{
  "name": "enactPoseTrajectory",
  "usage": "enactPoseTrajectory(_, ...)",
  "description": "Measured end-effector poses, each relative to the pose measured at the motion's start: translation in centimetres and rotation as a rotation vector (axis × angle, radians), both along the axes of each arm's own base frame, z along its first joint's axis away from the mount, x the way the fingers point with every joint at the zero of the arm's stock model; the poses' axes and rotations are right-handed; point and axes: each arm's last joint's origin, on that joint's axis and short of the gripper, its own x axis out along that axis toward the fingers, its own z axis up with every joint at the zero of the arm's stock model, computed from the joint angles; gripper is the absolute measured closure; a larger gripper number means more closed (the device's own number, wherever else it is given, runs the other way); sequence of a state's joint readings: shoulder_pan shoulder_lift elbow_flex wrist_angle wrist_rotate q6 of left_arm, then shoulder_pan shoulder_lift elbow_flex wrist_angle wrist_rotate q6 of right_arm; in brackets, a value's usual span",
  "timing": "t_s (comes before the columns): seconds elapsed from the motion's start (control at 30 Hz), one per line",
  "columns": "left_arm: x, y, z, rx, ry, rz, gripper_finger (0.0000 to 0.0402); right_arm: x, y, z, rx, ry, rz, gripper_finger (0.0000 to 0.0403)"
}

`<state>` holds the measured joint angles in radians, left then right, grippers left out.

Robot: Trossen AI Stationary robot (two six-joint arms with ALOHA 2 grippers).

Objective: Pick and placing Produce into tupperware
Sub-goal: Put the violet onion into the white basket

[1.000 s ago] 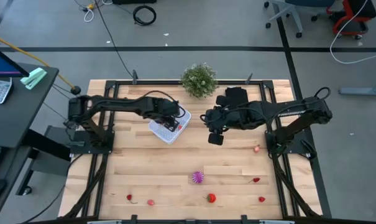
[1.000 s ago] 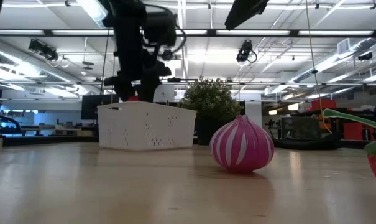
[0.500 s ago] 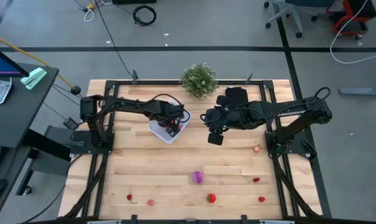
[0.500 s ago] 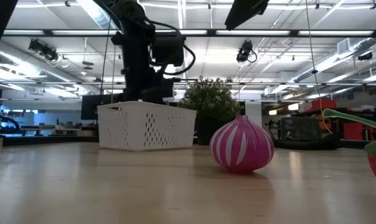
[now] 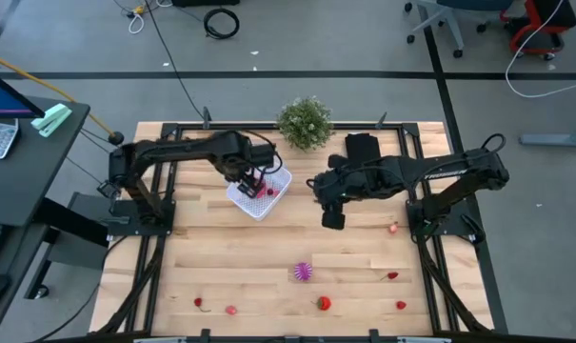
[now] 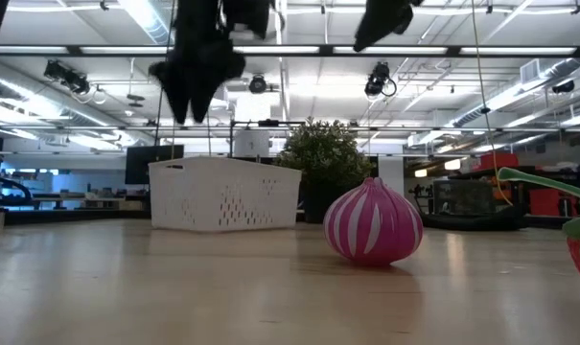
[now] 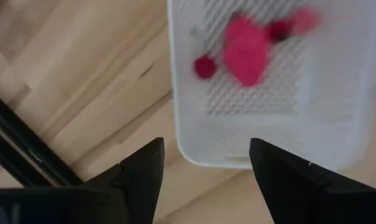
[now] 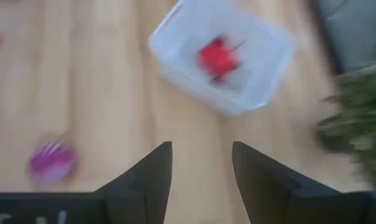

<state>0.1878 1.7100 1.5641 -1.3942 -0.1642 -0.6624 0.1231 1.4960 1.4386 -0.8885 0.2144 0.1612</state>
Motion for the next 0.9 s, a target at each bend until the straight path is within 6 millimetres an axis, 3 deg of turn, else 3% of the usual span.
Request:
enactPoseTrajectory(0.1,0.1,-1.1,4.0,0.036,-0.112,-0.022,0.0168,-0.3,0.8,-2.2,0.114,0.074,0.096,0.0227)
enactPoseTrajectory(0.27,0.0,-4.3,9.8,0.137,-0.325,-0.087,0.0179,-1.2,3.2,-7.6,0.256,0.170,0.201,0.0227)
enactPoseTrajectory(0.4,-0.6,-7.5,12.6,0.191,-0.430,-0.128,0.0186,-2.6,5.1,-11.7,0.293,0.209,0.286,0.0227)
enactPoseTrajectory(0.63,-1.1,-11.9,13.2,0.161,-0.489,-0.187,0.0194,-3.9,6.6,-15.6,0.290,0.123,0.361,0.0227)
enactPoseTrajectory(0.73,-1.0,-13.3,12.9,0.139,-0.493,-0.190,0.0196,-3.8,7.4,-15.8,0.290,0.030,0.433,0.0227)
enactPoseTrajectory(0.9,-1.4,-14.5,12.9,0.114,-0.512,-0.174,0.0194,-3.5,9.7,-14.5,0.177,-0.147,0.694,0.0223)
